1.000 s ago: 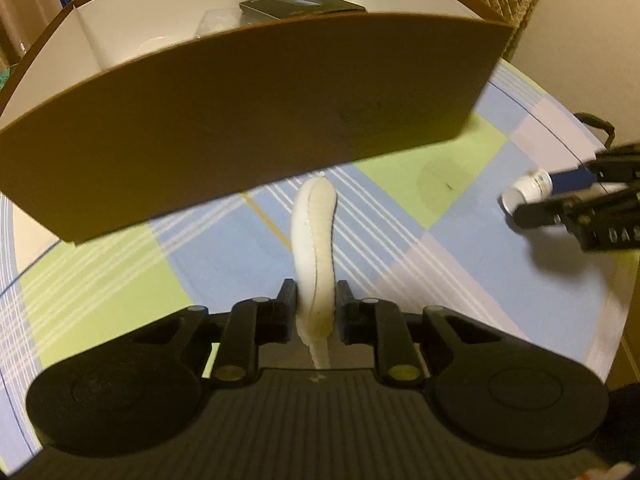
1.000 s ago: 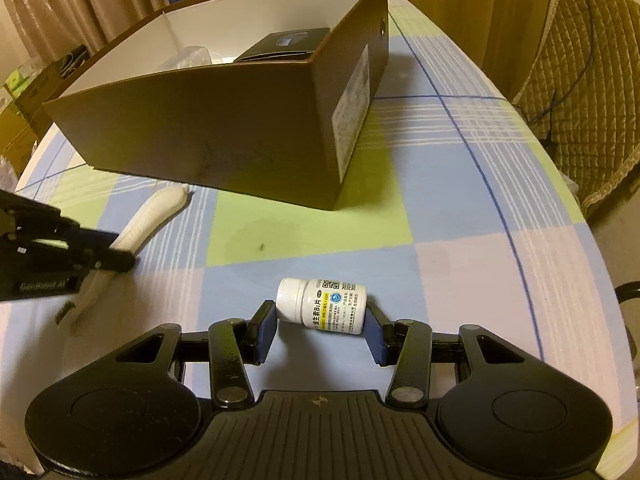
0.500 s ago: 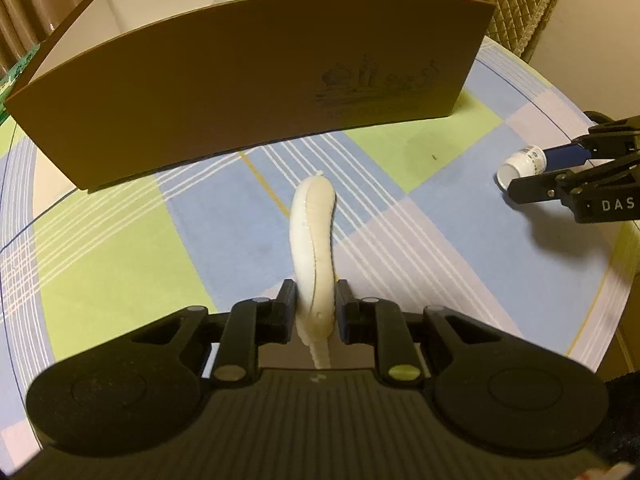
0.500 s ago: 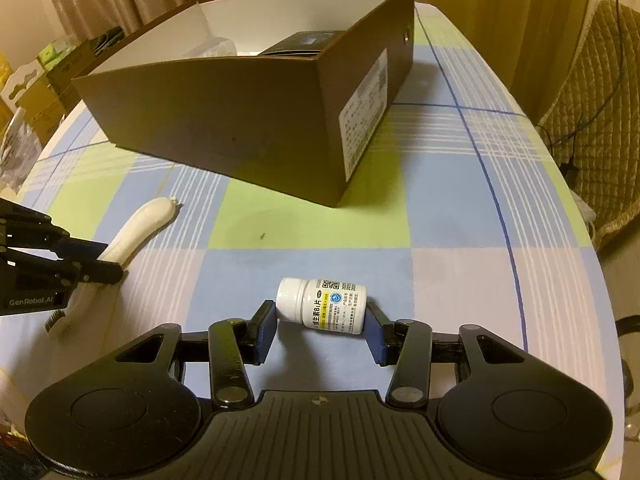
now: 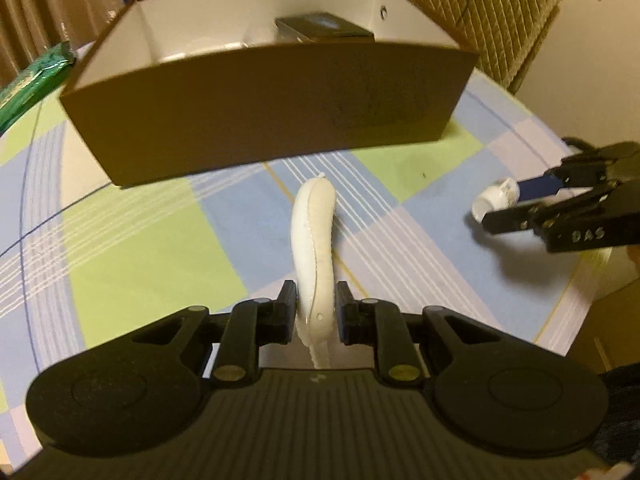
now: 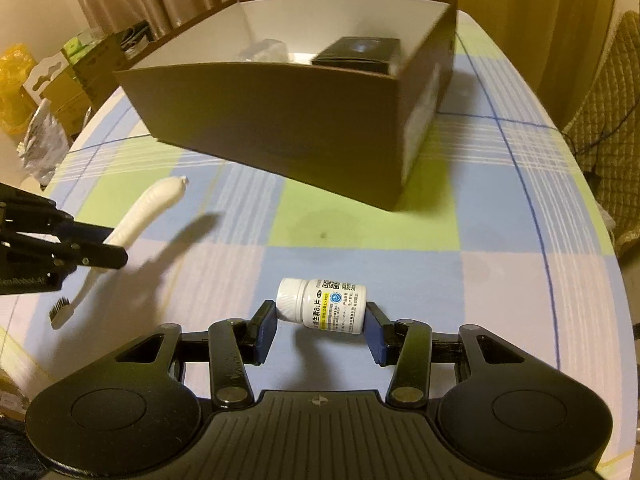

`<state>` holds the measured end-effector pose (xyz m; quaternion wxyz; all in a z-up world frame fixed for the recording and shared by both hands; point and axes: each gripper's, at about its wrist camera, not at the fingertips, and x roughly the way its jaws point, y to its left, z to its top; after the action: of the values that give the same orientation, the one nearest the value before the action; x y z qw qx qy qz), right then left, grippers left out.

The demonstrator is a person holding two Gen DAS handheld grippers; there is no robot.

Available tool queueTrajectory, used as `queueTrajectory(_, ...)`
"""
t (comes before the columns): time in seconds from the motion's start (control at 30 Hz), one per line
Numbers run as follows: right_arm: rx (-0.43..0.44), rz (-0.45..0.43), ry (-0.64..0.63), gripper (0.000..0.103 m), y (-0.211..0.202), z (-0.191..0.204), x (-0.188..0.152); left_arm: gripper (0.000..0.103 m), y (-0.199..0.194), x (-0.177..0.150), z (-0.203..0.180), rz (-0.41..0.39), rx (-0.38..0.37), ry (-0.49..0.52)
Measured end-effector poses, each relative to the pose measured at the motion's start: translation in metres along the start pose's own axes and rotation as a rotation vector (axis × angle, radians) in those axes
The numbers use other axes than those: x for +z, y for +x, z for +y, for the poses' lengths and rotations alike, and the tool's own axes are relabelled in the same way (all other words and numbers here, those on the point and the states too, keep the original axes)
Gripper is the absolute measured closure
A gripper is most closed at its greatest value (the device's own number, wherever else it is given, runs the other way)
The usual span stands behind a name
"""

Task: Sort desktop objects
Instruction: 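Carry the pill bottle and toothbrush over the cardboard box with both tools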

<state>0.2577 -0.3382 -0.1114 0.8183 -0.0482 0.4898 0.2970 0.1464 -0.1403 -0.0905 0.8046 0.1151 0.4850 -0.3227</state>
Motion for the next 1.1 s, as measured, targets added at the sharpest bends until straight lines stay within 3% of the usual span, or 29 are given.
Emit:
queueTrajectory(0.37,0.045,-0.033,-0.053,0.059,-0.006,0.039,0.020,0.087,-0.029,0.007,0.018,-0.080,-0.011,-0.044)
queueTrajectory(1.1,0.088,-0.113,-0.103,0.059,-0.015,0.060,0.065,0.087,-0.055,0.044,0.045,-0.199,-0.031,-0.099)
